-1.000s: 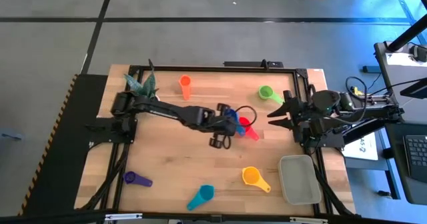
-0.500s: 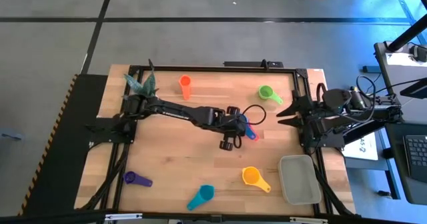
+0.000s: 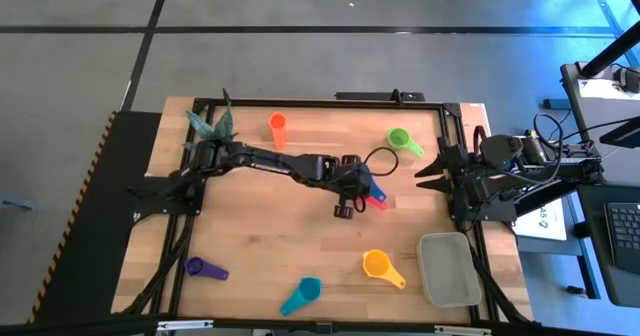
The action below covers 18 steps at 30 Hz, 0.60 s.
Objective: Nest measuring cups in basket
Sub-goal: Stack the dark blue measuring cup on top of the red measuring cup
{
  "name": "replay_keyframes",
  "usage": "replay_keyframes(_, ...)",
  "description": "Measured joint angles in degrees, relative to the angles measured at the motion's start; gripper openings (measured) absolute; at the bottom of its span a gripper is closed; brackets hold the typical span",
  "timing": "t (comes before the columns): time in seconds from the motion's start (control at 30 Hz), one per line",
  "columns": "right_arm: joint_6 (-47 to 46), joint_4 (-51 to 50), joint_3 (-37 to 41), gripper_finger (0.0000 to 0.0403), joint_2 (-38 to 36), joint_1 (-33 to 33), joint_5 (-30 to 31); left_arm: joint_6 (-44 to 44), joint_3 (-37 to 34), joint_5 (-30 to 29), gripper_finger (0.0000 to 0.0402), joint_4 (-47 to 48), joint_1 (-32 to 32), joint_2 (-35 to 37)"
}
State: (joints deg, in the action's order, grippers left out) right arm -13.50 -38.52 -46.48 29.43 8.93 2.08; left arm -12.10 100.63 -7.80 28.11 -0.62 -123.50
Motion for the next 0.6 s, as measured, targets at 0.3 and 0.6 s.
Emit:
replay_keyframes(0.3,-1.3,-0.3,0.0,0.0123,0.0,0.0,-1.0,0.0,0.0,2.9,0.0015,1.3,0.2,0.0)
replay_keyframes(0.6,-1.5,-1.5,0.0,0.0123,0.0,0.0,-0.9,0.7,-0.1,3.0,0.0060,4.1,0.3,-0.6)
